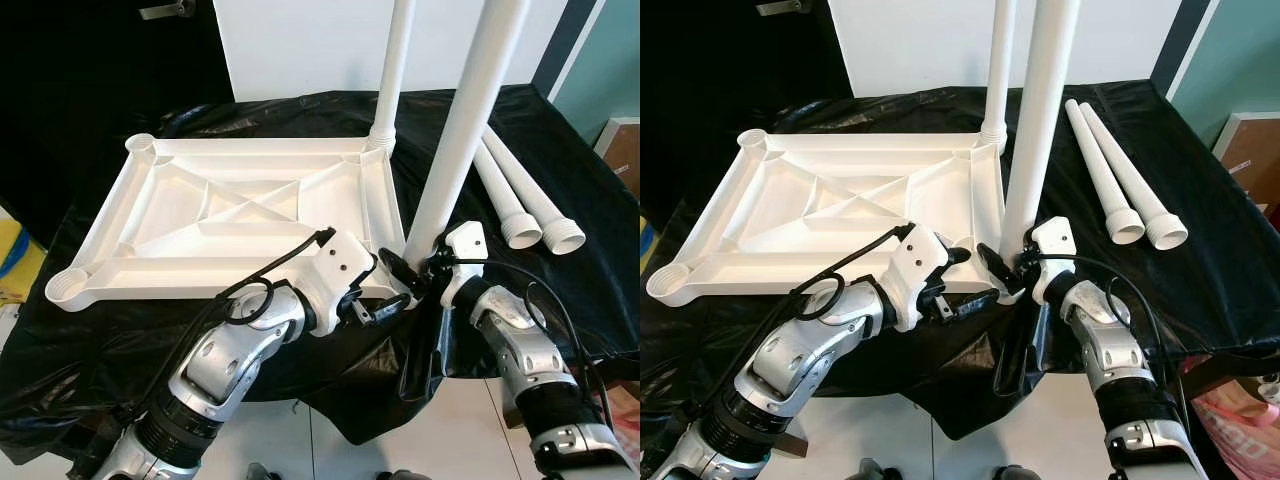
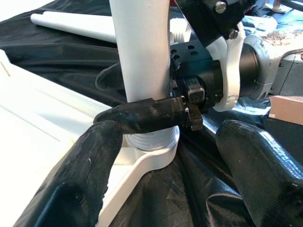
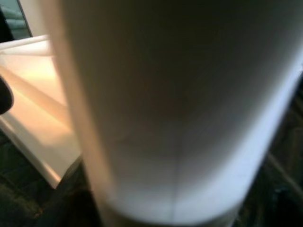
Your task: Building children table
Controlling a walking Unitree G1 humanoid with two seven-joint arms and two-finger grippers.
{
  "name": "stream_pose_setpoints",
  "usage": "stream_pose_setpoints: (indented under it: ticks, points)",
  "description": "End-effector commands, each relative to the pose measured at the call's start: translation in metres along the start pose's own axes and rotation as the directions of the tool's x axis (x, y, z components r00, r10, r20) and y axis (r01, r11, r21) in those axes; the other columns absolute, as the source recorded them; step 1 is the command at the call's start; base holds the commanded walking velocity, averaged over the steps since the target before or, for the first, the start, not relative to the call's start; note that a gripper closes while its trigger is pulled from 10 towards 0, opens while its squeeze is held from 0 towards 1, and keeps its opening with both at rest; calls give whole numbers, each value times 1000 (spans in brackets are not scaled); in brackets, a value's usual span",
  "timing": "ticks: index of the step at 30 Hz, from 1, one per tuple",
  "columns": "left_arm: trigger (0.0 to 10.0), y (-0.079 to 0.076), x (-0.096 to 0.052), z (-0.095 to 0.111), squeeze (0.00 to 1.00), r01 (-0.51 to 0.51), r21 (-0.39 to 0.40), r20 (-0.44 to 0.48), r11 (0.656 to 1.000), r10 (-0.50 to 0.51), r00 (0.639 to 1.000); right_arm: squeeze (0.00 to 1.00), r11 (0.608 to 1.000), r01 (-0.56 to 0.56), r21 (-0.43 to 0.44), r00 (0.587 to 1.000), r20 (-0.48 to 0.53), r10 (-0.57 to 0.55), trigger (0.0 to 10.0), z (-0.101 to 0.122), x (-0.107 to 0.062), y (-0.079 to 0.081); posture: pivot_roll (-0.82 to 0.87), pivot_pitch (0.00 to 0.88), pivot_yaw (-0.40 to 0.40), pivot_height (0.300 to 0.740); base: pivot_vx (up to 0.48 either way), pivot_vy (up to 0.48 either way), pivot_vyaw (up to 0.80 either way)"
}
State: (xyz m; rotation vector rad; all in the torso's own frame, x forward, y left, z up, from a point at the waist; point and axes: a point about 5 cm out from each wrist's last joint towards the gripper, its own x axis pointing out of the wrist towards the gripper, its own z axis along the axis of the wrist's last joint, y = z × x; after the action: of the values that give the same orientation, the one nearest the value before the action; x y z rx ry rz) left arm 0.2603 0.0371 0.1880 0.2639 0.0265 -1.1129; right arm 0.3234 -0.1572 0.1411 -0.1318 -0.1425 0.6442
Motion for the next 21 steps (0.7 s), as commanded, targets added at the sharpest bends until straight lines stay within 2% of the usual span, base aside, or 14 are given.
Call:
stream_pose_setpoints:
  ticks: [1, 9, 10, 11, 12, 16, 17, 21]
  points:
    - [10000, -1, -1, 0, 0, 13, 5, -9, 1000, -13, 1000, 0, 1000, 10, 3, 1000, -28, -10, 0, -6, -3, -3, -78, 107, 21, 740, 0, 0, 0]
    - [10000, -1, -2, 0, 0, 10, 3, -8, 1000, -10, 1000, 0, 998, 40, 42, 997, -60, -38, 0, -14, -6, -5, -83, 108, 24, 740, 0, 0, 0]
    - [10000, -1, -2, 0, 0, 11, 3, -8, 1000, -11, 1000, 0, 997, 53, 49, 997, -63, -50, 3490, -15, -7, -5, -84, 108, 24, 740, 0, 0, 0]
    - [10000, -1, -2, 0, 0, 11, 3, -8, 1000, -11, 1000, 0, 997, 53, 49, 997, -63, -50, 3490, -15, -7, -5, -84, 108, 24, 740, 0, 0, 0]
    - [10000, -1, -2, 0, 0, 12, 3, -8, 1000, -12, 1000, 0, 995, 77, 61, 995, -65, -73, 10000, -16, -7, -5, -86, 110, 25, 740, 0, 0, 0]
    - [10000, -1, -2, 0, 0, 15, 3, -8, 1000, -15, 1000, 0, 988, 135, 71, 988, -81, -129, 10000, -17, -7, -5, -88, 110, 26, 740, 0, 0, 0]
    - [10000, -1, -1, 0, 0, 16, 2, -8, 1000, -16, 1000, 0, 981, 184, 57, 979, -101, -178, 10000, -19, -6, -5, -88, 110, 25, 740, 0, 0, 0]
    - [10000, -2, -1, 0, 0, 18, 1, -7, 1000, -18, 1000, 0, 962, 264, 75, 960, -112, -255, 10000, -19, -3, -2, -91, 110, 25, 740, 0, 0, 0]
